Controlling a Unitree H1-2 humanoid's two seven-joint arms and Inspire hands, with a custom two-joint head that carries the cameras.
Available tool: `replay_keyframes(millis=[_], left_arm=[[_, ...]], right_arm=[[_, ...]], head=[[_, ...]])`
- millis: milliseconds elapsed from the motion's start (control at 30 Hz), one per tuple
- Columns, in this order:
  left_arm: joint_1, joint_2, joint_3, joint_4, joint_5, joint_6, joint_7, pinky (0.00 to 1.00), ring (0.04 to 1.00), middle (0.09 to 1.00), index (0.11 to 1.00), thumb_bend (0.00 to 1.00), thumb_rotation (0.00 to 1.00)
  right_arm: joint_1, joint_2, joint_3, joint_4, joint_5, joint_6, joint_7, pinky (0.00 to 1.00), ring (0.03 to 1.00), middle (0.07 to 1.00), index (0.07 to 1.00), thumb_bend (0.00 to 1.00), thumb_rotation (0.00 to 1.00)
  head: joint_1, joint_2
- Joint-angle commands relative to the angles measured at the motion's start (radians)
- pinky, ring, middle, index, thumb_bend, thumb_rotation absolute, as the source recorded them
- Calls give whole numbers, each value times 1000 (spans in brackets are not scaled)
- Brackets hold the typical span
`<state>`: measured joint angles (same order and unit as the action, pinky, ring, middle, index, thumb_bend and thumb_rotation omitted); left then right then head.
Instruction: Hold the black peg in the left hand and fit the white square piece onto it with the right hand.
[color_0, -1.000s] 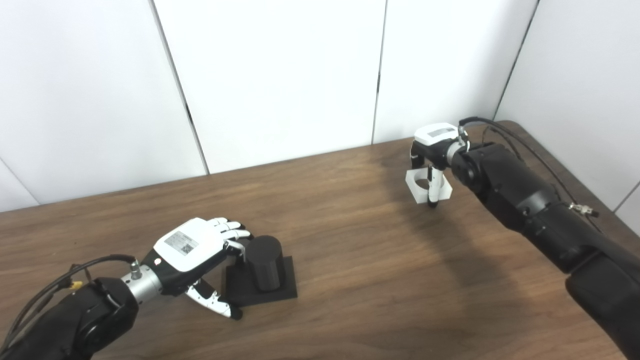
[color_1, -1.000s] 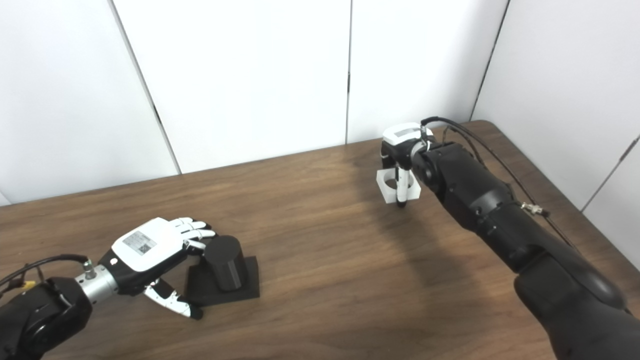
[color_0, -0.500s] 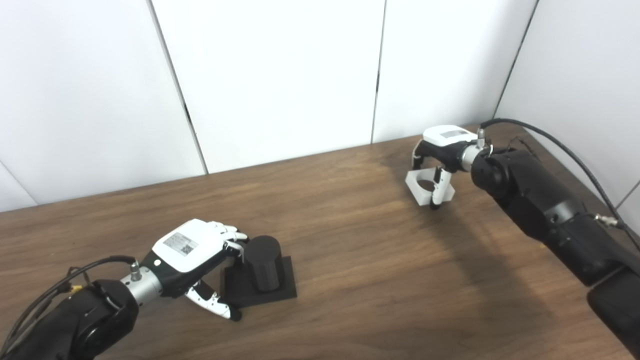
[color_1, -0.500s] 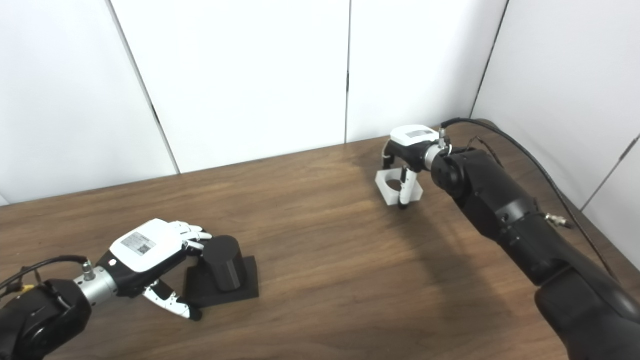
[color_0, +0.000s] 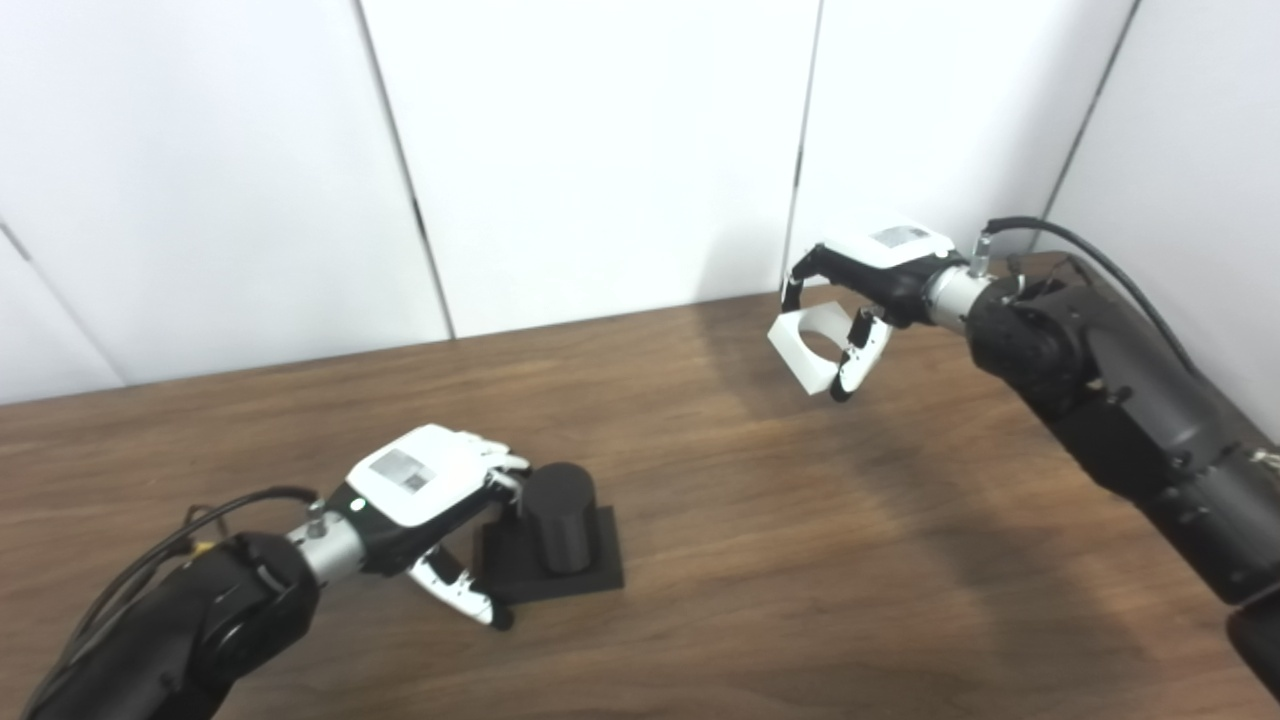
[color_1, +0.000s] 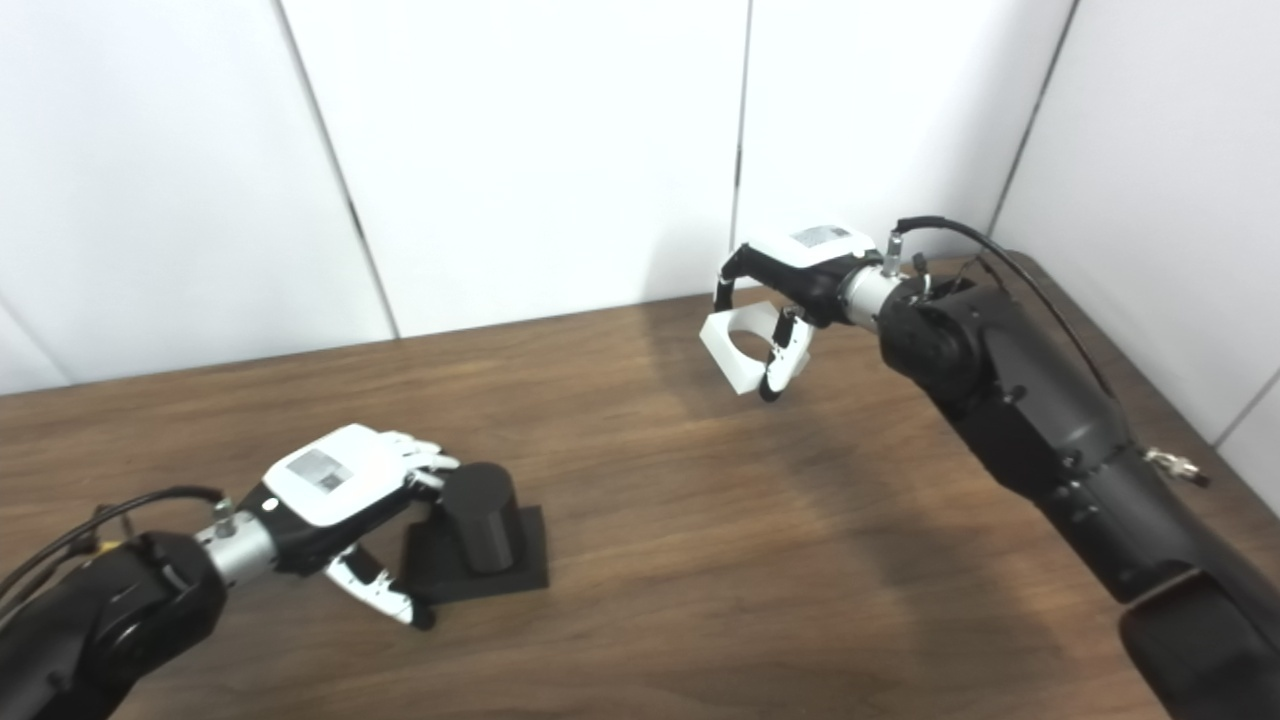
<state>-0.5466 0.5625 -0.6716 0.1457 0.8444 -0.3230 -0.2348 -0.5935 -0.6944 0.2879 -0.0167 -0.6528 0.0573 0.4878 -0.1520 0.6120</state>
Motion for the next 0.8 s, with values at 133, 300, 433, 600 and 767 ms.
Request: replay_keyframes(millis=[133,300,433,600,767], left_arm=[[50,6,-60,35,67,-14,-119,850,870,843,487,523,75],[45,-4,-62,26,85,2,-135,861,876,849,487,522,78],[42,-8,-58,11,74,10,-163,873,883,853,487,522,79],[36,-15,-57,5,71,17,-178,873,891,859,488,522,79],[34,-17,-58,7,76,18,-179,872,894,866,488,521,81]], right_arm=[[-56,21,-24,-131,58,-36,34,670,807,770,481,517,134],[-59,55,-28,-179,104,-82,42,667,788,760,480,515,132],[-66,87,-17,-198,108,-96,54,641,781,761,480,514,135],[-69,125,-5,-229,109,-82,78,624,773,755,480,515,136],[-57,165,4,-237,108,-80,80,615,775,755,480,515,137]], head=[[67,26],[120,48],[140,63],[164,72],[161,75]])
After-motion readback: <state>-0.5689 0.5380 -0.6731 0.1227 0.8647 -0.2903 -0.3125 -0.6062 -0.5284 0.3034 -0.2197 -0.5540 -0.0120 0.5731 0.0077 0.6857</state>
